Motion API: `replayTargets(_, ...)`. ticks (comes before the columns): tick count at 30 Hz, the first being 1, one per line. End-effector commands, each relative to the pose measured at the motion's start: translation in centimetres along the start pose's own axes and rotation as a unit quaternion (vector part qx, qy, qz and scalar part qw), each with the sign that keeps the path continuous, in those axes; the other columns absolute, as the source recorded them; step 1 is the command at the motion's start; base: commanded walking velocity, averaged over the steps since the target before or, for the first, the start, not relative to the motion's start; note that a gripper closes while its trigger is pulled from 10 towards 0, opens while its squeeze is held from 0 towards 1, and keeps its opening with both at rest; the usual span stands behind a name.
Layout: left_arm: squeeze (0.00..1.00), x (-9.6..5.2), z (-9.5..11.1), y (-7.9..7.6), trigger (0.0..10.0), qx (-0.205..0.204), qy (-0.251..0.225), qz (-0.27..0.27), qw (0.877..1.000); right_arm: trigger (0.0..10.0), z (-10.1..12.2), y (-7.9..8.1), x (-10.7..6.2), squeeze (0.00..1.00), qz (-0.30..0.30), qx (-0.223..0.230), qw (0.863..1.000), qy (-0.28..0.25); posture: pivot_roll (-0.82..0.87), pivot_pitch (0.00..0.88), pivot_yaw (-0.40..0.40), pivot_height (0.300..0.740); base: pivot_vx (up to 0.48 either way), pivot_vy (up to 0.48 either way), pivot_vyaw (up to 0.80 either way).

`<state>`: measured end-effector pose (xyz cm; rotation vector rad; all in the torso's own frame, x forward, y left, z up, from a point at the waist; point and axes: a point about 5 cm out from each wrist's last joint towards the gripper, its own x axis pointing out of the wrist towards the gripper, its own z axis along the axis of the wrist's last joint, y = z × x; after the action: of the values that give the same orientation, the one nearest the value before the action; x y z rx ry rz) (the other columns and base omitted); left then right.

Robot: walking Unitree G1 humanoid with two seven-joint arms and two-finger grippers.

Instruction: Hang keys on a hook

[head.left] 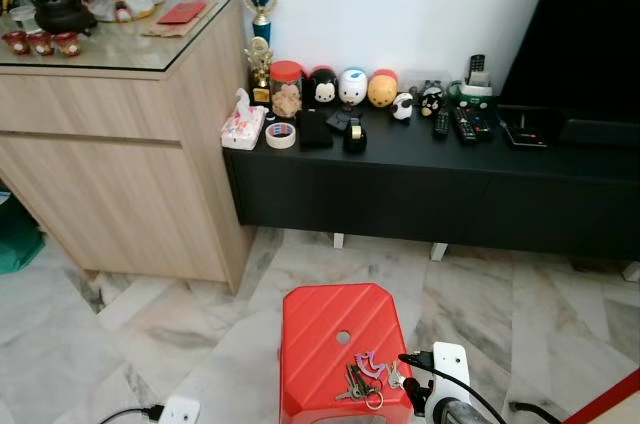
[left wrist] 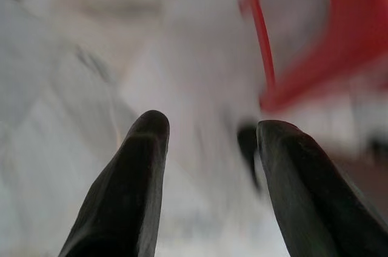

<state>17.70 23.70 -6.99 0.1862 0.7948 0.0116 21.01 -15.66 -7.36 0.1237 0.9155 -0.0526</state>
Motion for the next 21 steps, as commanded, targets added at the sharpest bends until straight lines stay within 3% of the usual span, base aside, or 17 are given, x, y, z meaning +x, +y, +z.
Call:
replayTargets(1, 0.0, 0.4, 4.1, 1.9, 10.0, -0.011, -0.104, 0.033, 0.994, 10.0, 0.3, -0.2, -0.1, 0.0, -0.004, 0.005, 1.0, -0.025, 0.05, 0.0, -0.036, 0.74, 0.0, 0.0, 0.0)
replayTargets(4, 0.0, 0.2, 6.1, 2.5, 10.0, -0.005, -0.163, 0.04, 0.986, 10.0, 0.5, -0.3, -0.1, 0.0, -0.008, 0.001, 0.999, -0.037, 0.05, 0.0, -0.036, 0.74, 0.0, 0.0, 0.0)
replayTargets(5, 0.0, 0.0, 7.7, 2.8, 10.0, 0.004, -0.206, 0.049, 0.977, 10.0, 0.6, -0.4, -0.1, 0.0, -0.013, -0.001, 0.999, -0.046, 0.05, 0.0, -0.036, 0.74, 0.0, 0.0, 0.0)
replayTargets(6, 0.0, 0.0, 7.7, 2.8, 10.0, 0.004, -0.206, 0.049, 0.977, 10.0, 0.6, -0.4, -0.1, 0.0, -0.013, -0.001, 0.999, -0.046, 0.05, 0.0, -0.036, 0.74, 0.0, 0.0, 0.0)
replayTargets(10, 0.0, -1.0, 11.0, 2.7, 10.0, -0.002, -0.304, 0.044, 0.952, 10.0, 0.9, -0.5, -0.2, 0.0, -0.019, -0.004, 0.997, -0.076, 0.05, 0.0, -0.04, 0.74, 0.0, 0.0, 0.0)
replayTargets(14, 0.0, -2.0, 11.9, 1.4, 10.0, 0.018, -0.35, 0.024, 0.936, 10.0, 1.4, -0.6, -0.4, 0.0, -0.029, -0.007, 0.993, -0.111, 0.05, 0.0, -0.042, 0.74, 0.0, 0.0, 0.0)
replayTargets(17, 0.0, -3.0, 12.2, 0.8, 10.0, 0.006, -0.375, 0.016, 0.927, 10.0, 1.7, -0.6, -0.6, 0.0, -0.028, -0.003, 0.989, -0.142, 0.05, 0.0, -0.043, 0.74, 0.0, 0.0, 0.0)
replayTargets(21, 0.0, -4.1, 12.6, 0.2, 10.0, 0.021, -0.391, -0.006, 0.92, 10.0, 2.0, -0.6, -0.8, 0.0, -0.03, -0.013, 0.986, -0.163, 0.05, 0.0, -0.039, 0.74, 0.0, 0.0, 0.0)
